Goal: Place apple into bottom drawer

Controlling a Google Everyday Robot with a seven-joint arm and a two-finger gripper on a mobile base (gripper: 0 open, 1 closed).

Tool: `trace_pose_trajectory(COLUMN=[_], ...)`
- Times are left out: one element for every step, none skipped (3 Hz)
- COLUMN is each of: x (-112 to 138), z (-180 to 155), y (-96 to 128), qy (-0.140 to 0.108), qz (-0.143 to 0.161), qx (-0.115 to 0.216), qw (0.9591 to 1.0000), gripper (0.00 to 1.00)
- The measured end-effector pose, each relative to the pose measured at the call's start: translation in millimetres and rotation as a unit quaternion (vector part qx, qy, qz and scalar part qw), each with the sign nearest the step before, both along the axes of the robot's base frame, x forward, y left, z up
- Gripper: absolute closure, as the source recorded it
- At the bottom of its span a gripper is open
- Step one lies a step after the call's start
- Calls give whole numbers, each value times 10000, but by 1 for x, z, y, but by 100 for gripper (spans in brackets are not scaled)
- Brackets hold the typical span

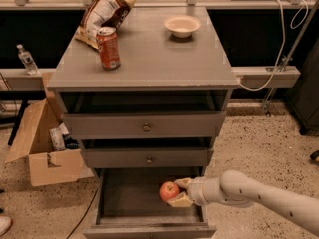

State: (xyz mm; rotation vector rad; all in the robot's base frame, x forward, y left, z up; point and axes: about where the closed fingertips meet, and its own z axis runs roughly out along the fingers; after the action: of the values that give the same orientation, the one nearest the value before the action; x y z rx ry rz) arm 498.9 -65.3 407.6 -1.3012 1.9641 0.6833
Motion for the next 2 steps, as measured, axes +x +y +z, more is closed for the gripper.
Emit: trace_pose_trajectory(x=[13,31], z=[-60,-137], y=[-2,-1], qy=[4,77], qz=[31,-39], qx=[-65,-140], qw=[10000,9999], gripper=[100,97])
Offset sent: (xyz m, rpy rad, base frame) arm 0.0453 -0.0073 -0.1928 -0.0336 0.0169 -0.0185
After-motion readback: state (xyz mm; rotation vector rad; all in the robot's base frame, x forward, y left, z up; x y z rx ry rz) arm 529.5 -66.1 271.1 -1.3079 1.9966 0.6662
